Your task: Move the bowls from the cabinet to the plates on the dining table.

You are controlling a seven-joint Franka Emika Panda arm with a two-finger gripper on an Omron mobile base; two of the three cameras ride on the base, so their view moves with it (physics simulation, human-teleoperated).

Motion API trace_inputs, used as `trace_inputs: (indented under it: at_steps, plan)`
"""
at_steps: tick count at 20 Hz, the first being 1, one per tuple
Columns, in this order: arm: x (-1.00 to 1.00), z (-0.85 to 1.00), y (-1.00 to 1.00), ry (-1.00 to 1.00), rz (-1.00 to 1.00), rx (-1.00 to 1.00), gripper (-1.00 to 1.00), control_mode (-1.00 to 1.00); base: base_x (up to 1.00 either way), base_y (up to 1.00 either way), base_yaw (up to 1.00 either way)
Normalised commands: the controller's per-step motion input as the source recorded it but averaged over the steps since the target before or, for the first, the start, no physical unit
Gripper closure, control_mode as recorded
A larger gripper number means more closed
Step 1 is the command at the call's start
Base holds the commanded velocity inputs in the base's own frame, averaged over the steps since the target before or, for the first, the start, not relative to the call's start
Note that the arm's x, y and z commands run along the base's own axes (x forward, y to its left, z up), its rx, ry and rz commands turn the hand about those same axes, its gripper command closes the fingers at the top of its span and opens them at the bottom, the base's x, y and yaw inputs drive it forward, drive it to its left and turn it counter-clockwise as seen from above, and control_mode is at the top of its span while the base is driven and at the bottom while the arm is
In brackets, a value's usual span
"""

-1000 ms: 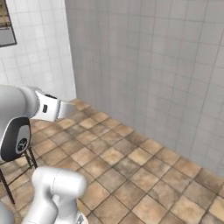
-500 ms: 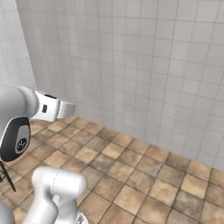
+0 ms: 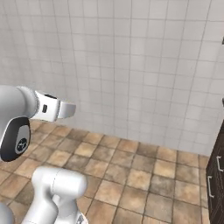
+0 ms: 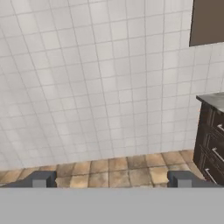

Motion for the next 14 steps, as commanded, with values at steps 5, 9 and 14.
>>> trace_inputs:
  at_steps: [5,9,14]
  plan:
    - [0.00,0.00,0.00,0.00,0.00,0.00,-1.00,1.00,0.10,-0.09,-0.41]
    - [0.00,0.00,0.00,0.00,0.00,0.00,-1.00,1.00,0.24,0.00,-0.37]
    - [0.00,0.00,0.00,0.00,0.00,0.00,-1.00,1.00,0.33,0.14,-0.35]
